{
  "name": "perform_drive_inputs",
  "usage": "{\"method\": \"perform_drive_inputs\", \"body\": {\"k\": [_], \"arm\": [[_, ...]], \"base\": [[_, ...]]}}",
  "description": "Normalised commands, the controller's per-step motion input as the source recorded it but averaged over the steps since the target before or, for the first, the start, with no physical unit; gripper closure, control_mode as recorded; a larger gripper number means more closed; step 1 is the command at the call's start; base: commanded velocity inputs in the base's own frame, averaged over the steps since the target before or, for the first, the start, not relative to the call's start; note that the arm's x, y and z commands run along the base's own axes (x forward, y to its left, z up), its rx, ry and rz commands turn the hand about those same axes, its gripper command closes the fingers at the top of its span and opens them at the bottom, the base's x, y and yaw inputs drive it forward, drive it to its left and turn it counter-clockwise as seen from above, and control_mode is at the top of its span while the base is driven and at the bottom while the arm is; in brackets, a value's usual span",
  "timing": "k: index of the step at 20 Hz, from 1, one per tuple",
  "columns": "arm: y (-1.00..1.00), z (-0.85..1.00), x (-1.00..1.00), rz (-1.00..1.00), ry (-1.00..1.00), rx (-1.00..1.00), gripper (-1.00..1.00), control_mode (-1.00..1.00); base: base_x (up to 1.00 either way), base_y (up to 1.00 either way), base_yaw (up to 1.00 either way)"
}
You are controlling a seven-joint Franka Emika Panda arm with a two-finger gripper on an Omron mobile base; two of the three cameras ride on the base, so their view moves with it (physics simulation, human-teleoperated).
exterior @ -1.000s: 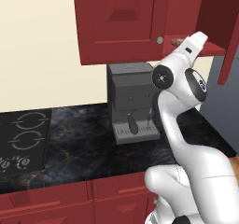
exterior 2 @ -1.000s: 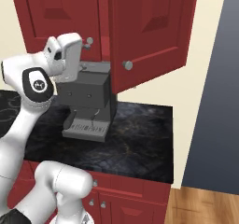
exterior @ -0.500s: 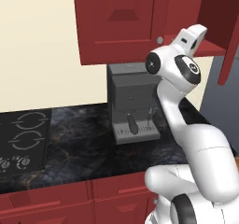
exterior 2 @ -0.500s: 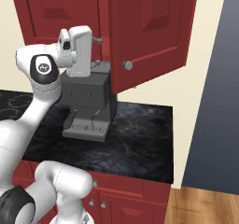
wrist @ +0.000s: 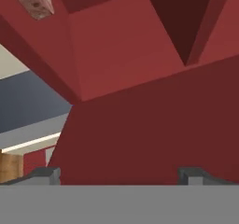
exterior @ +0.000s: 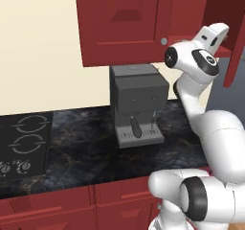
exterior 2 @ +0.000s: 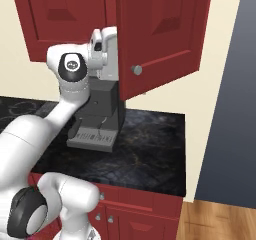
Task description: Open the cabinet. Pick the bar soap and place it next to the sink. Then close the cabinet.
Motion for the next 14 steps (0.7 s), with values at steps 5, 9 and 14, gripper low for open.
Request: {"method": "perform_drive_inputs", "body": {"k": [5, 9, 14], "arm": [[-0.99, 0.00, 0.00, -0.09, 0.00, 0.00, -1.00, -1.00], [-1.00, 0.00, 0.00, -0.09, 0.00, 0.00, -1.00, -1.00], [-0.98, 0.00, 0.00, -0.09, 0.00, 0.00, -1.00, -1.00]], "base": [[0.00, 0.00, 0.00], [0.00, 0.00, 0.00], [0.00, 0.00, 0.00]]}}
